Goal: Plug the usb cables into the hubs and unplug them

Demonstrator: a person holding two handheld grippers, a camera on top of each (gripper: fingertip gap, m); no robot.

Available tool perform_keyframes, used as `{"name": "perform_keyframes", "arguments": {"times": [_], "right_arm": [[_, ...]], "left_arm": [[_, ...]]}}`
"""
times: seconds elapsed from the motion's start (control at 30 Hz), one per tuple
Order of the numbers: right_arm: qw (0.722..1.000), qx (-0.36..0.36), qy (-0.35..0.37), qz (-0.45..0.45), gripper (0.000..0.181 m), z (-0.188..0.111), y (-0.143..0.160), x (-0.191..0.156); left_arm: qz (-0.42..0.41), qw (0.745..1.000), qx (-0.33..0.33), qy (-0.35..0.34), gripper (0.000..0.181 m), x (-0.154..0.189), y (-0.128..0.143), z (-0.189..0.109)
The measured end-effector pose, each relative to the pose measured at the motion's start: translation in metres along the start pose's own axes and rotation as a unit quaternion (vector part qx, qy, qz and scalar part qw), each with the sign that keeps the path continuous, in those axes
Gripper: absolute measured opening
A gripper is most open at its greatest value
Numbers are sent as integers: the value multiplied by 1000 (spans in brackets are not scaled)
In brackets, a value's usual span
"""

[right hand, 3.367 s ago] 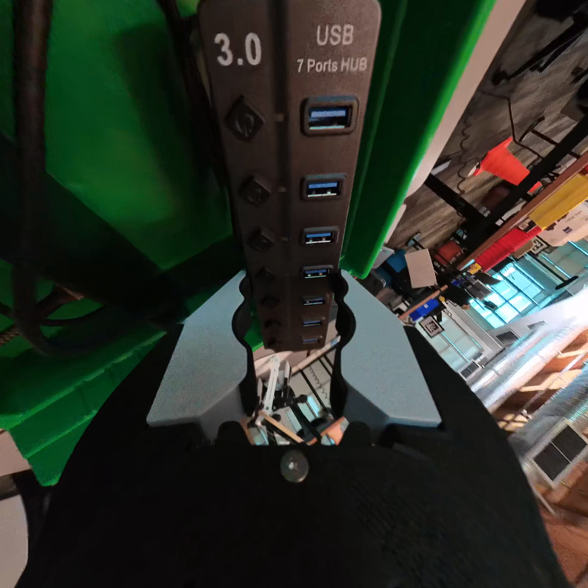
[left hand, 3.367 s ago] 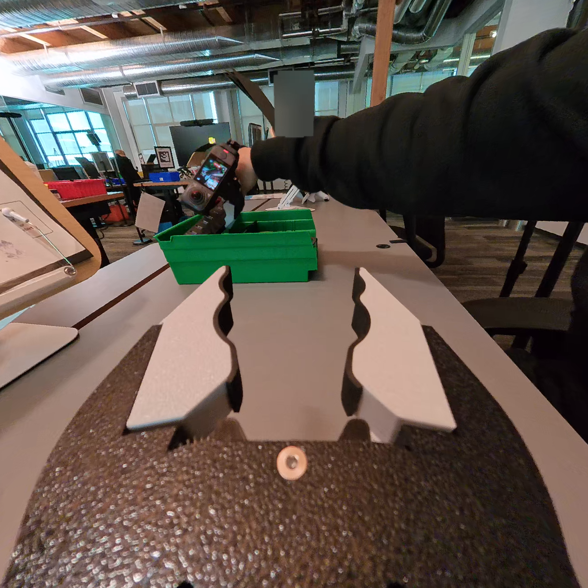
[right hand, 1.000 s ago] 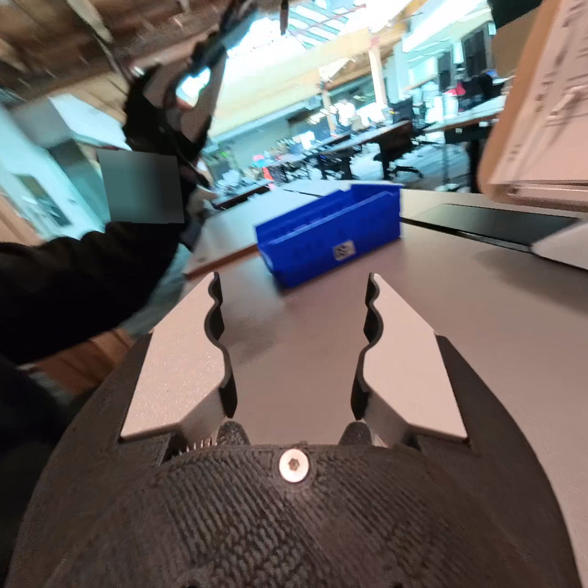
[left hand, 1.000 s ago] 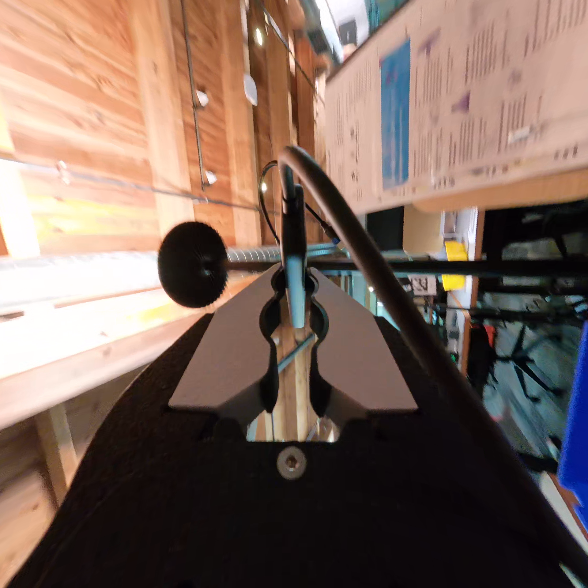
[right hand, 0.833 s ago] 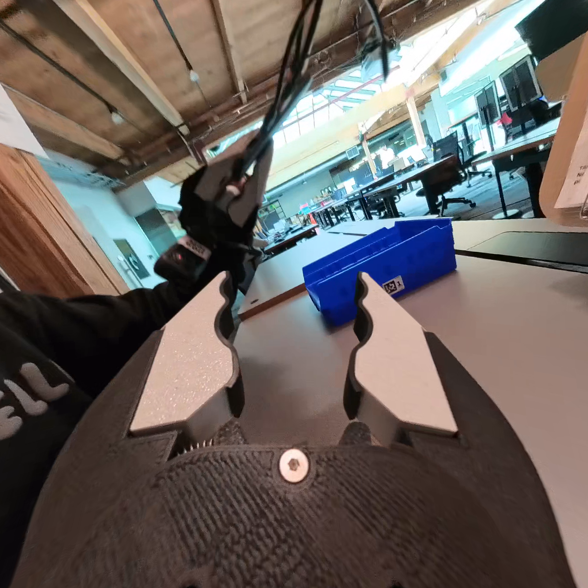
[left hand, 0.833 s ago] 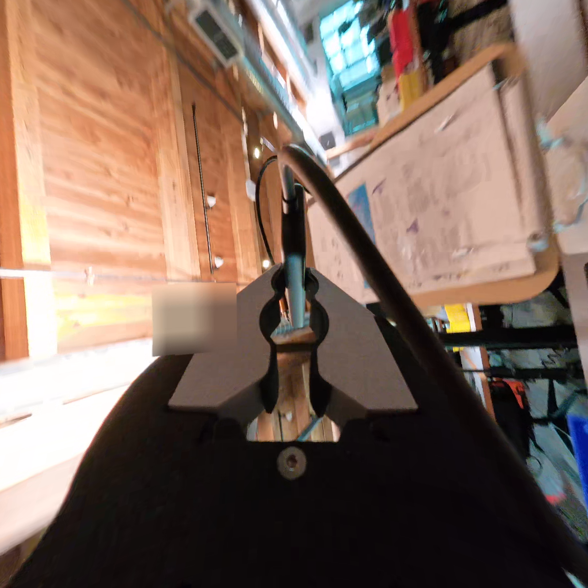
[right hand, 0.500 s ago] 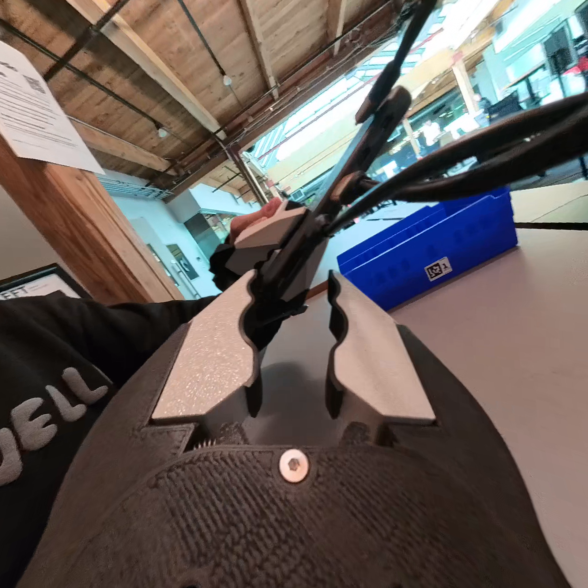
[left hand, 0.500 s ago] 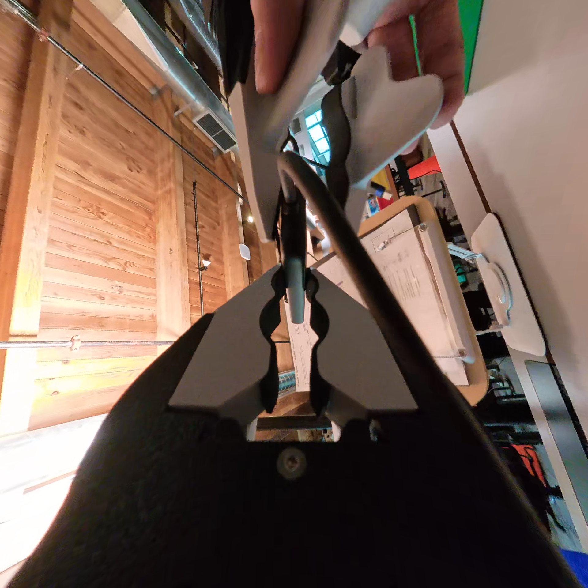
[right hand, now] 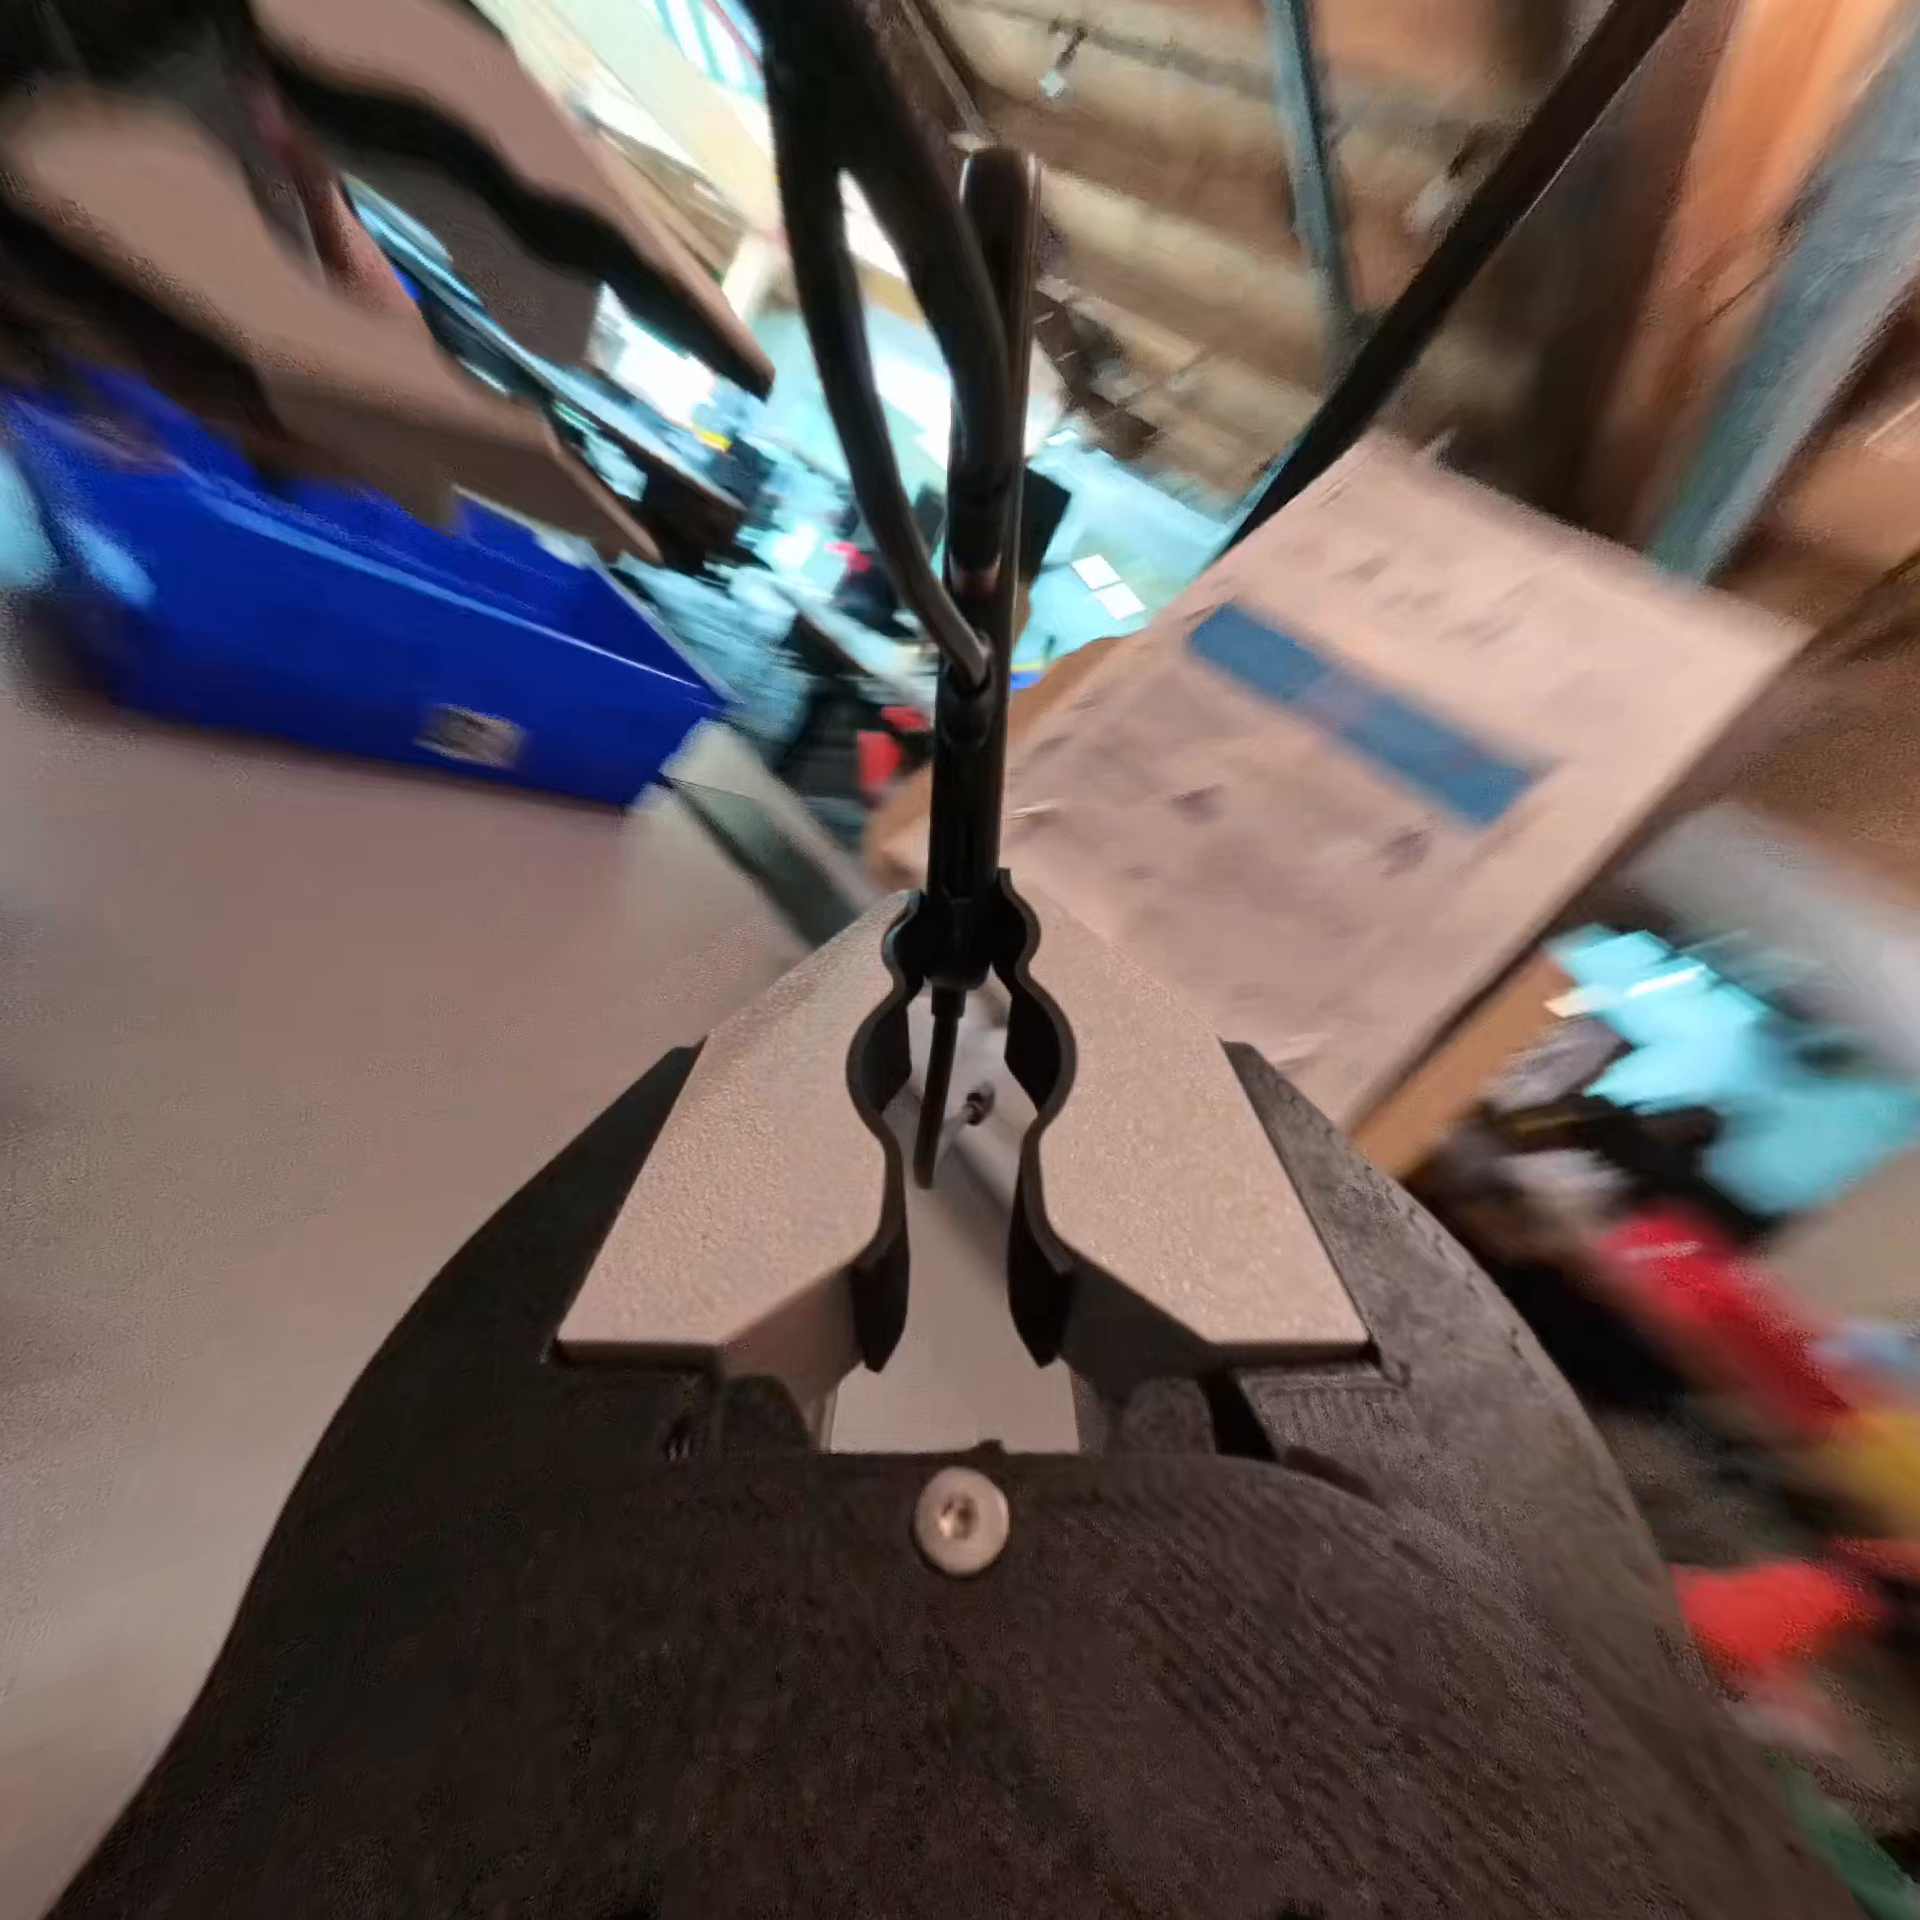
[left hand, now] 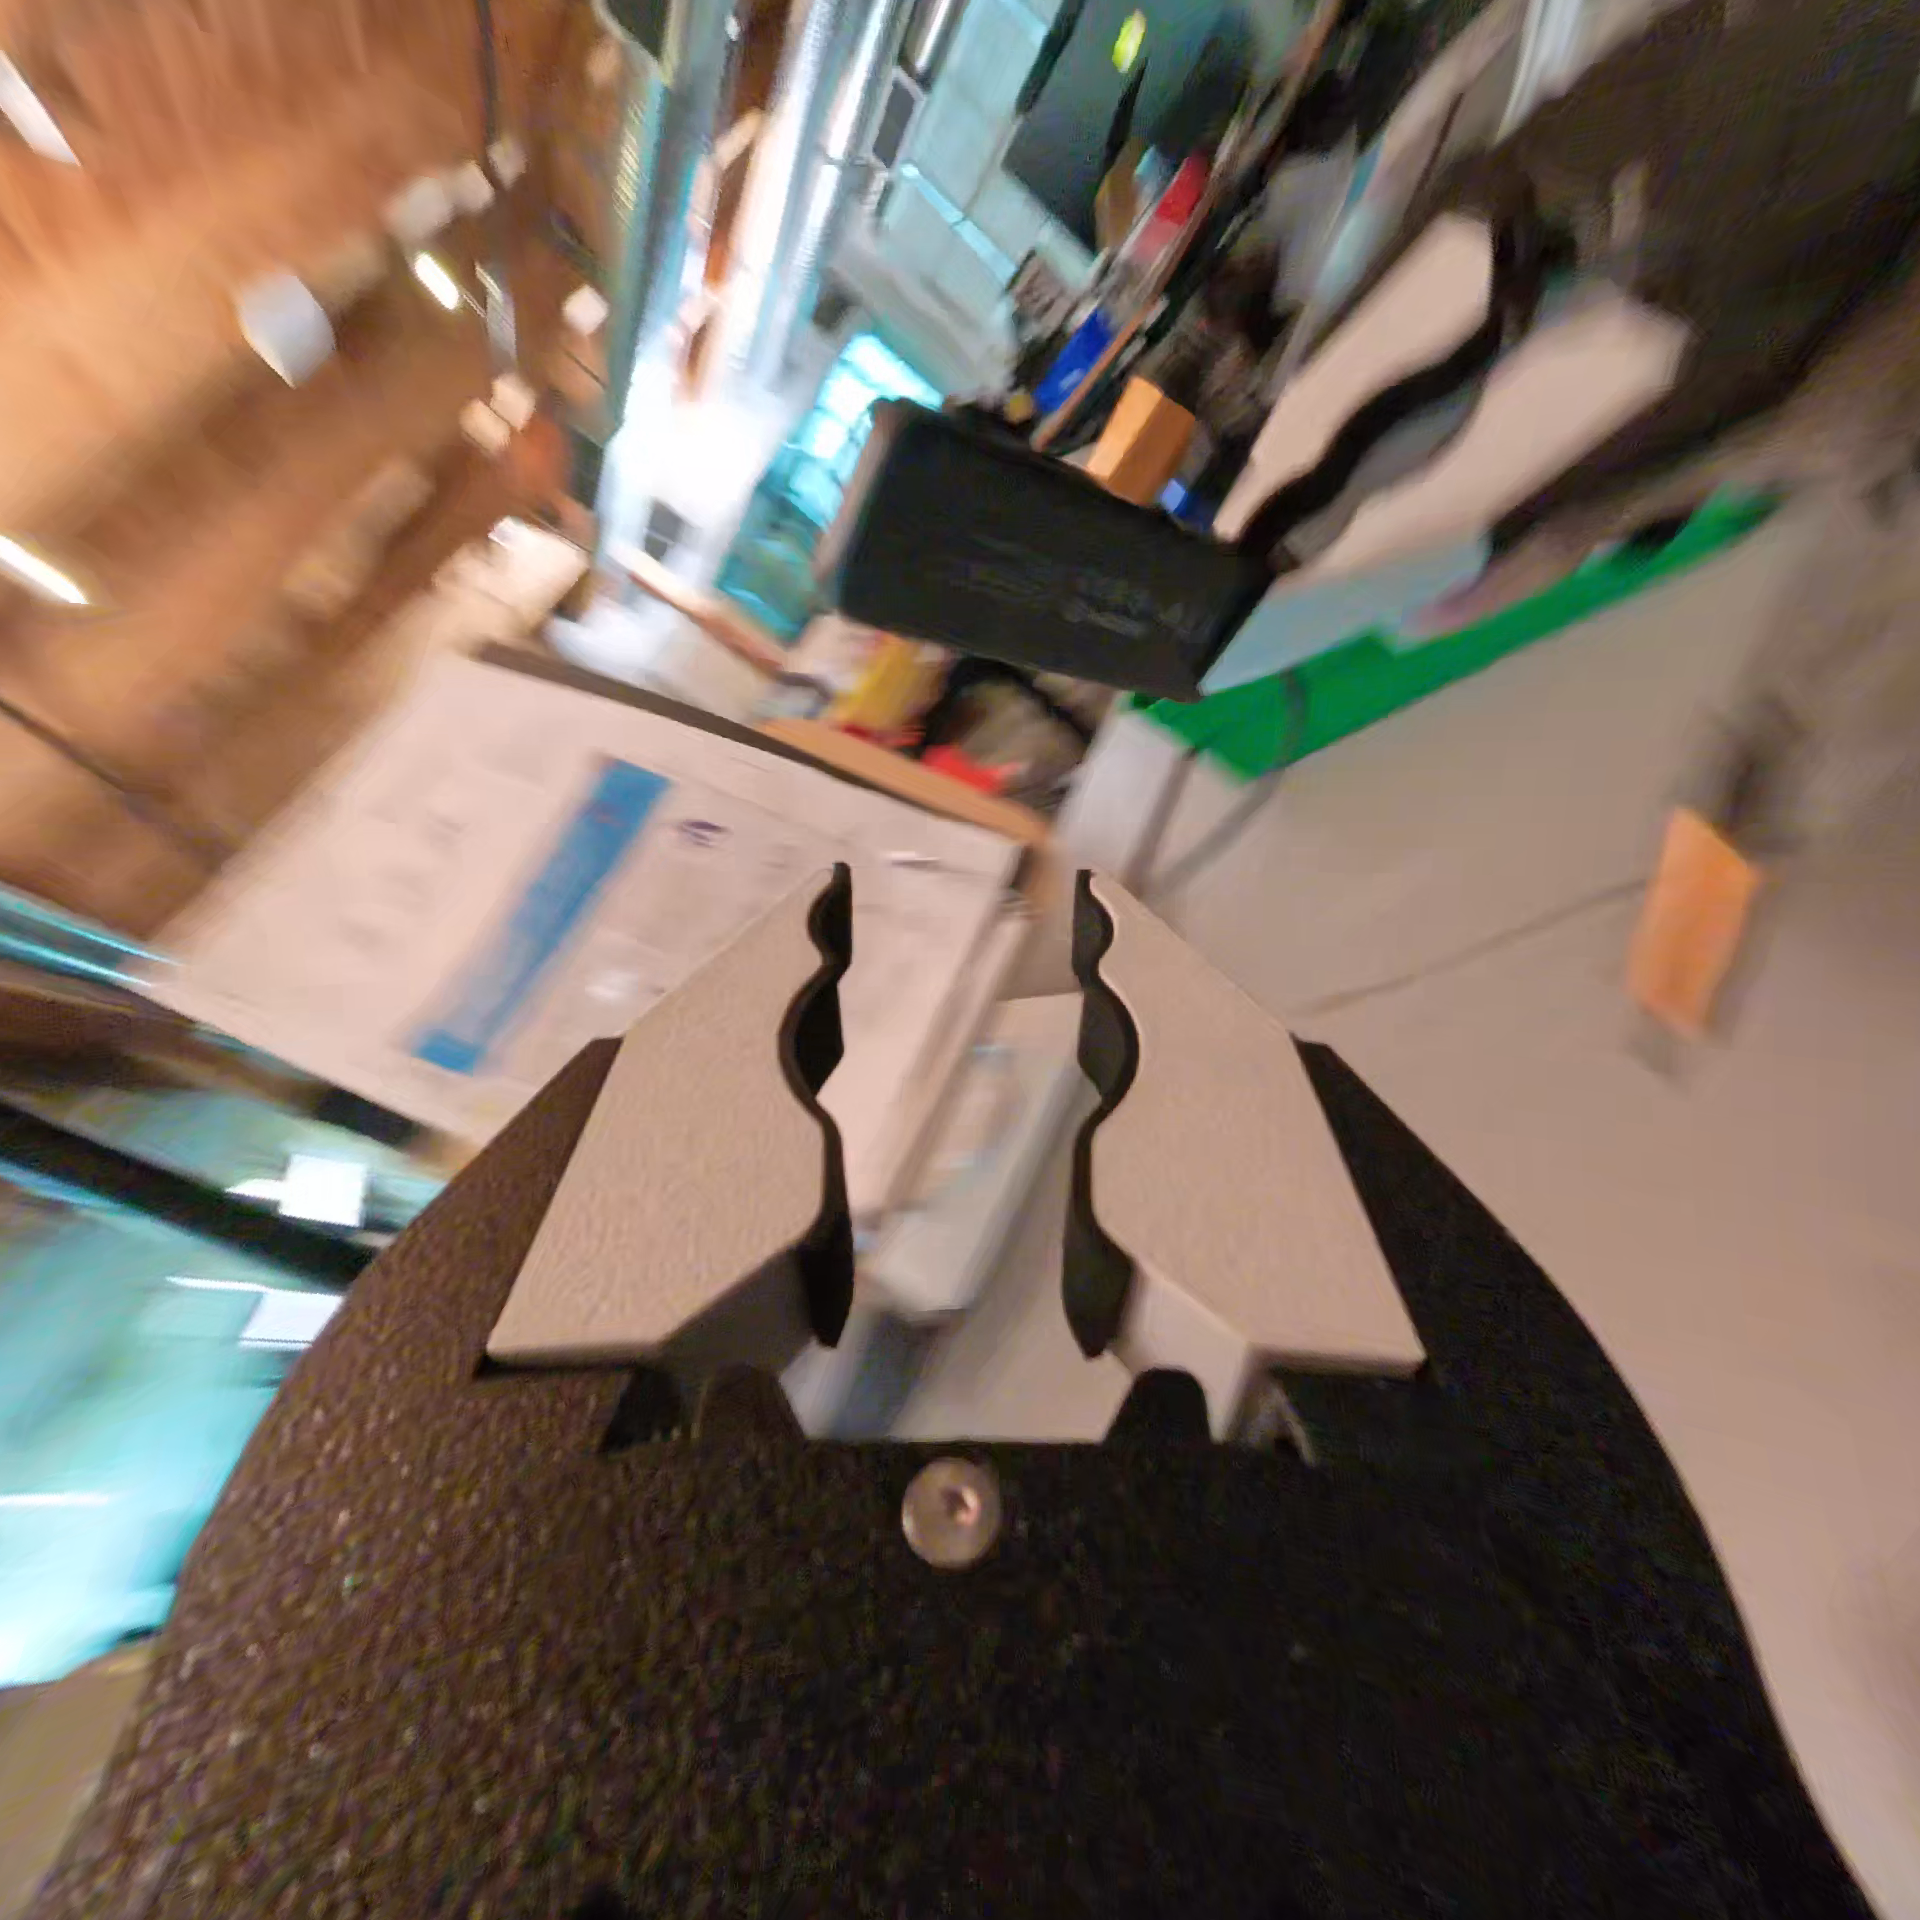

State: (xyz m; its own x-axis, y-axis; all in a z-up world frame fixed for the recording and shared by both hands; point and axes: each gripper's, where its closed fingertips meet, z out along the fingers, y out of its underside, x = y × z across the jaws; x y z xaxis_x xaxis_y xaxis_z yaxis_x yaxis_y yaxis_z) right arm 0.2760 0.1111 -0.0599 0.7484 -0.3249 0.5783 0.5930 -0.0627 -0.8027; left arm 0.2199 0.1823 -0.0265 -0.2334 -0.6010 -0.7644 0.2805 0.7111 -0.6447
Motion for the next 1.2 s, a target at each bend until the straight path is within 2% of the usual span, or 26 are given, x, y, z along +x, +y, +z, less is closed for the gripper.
{"name": "perform_keyframes", "arguments": {"times": [0.03,0.1,0.17,0.2,0.23,0.3,0.43,0.6,1.07,1.2], "right_arm": [[997,-1,37,-69,10,-4,0,8],[984,-13,80,-162,10,-7,4,16],[962,-21,93,-256,10,-7,7,14],[951,-24,96,-292,10,-6,8,12],[945,-20,95,-314,10,-5,8,8],[939,-3,76,-335,10,-2,5,-5],[929,16,54,-365,10,3,1,-25],[926,34,45,-373,10,5,-5,-37],[914,5,43,-403,10,10,10,-36],[923,4,37,-383,12,11,19,-34]], "left_arm": [[-93,995,12,29,42,-4,-3,-4],[-236,969,34,69,43,-14,-11,-12],[-328,934,46,131,47,-10,-23,-19],[-342,925,38,162,51,-3,-25,-20],[-334,925,23,181,56,7,-23,-20],[-288,940,-21,182,67,23,-11,-15],[-269,942,-61,192,68,50,-1,-7],[-312,931,-37,188,46,59,-4,-4],[-315,935,-62,147,45,72,13,3],[-279,949,-68,127,45,75,18,8]]}}
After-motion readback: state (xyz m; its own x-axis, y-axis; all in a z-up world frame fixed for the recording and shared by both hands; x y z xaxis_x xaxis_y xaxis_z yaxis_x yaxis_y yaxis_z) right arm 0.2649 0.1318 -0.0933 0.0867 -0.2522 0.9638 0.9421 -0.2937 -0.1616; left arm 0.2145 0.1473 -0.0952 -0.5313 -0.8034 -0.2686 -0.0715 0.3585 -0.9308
